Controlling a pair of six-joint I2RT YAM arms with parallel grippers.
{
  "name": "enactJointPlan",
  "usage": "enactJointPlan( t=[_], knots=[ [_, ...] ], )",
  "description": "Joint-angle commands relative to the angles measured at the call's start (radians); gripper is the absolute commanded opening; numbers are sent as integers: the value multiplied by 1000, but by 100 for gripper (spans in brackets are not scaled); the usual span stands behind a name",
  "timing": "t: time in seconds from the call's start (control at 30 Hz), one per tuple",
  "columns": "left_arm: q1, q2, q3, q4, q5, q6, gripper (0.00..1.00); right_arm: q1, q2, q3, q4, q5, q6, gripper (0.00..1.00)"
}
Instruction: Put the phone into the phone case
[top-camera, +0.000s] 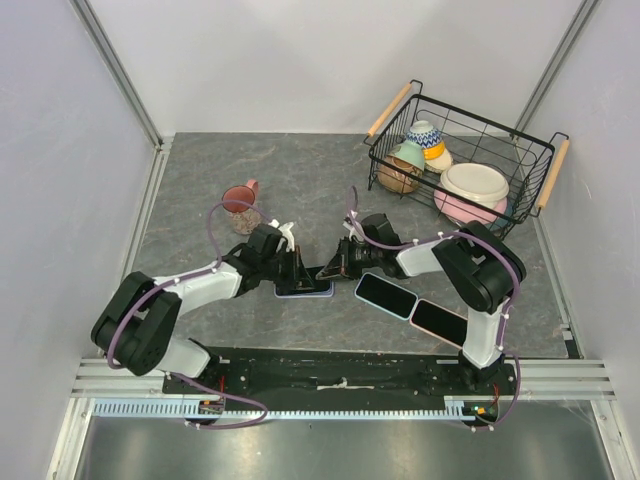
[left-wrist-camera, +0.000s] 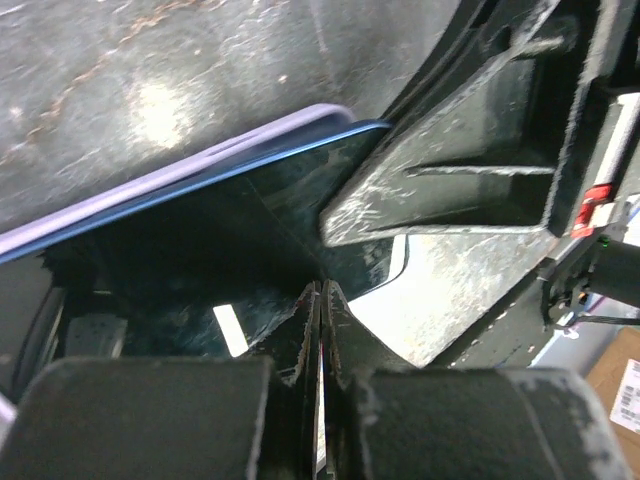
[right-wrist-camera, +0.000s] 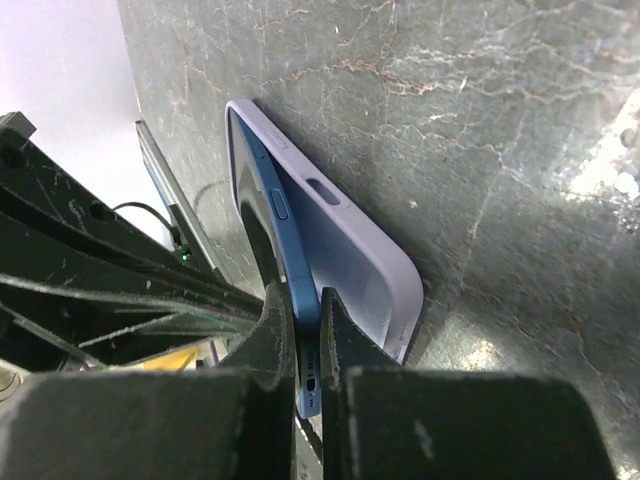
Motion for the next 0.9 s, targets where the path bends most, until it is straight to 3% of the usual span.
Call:
enactJointPlan(
  t=[0.0,0.2,0.4,0.63,0.87],
  knots=[
    [-18,51,-23,116,22,-48,2,121,84,-5,-310,200,-143,2],
    [-18,87,-31,104,-7,-55,2,136,89,27,-441,266,-206,6],
    [-18,125,-30,84,-36,-68,2,145,110,36,-467,274,-218,10],
    [-18,126,-39,34,-128,-74,2,148,98,38,-509,300,-238,23],
    [-17,177,-45,14,-110,-92,2,152,63,39,-550,328,-260,34]
  ],
)
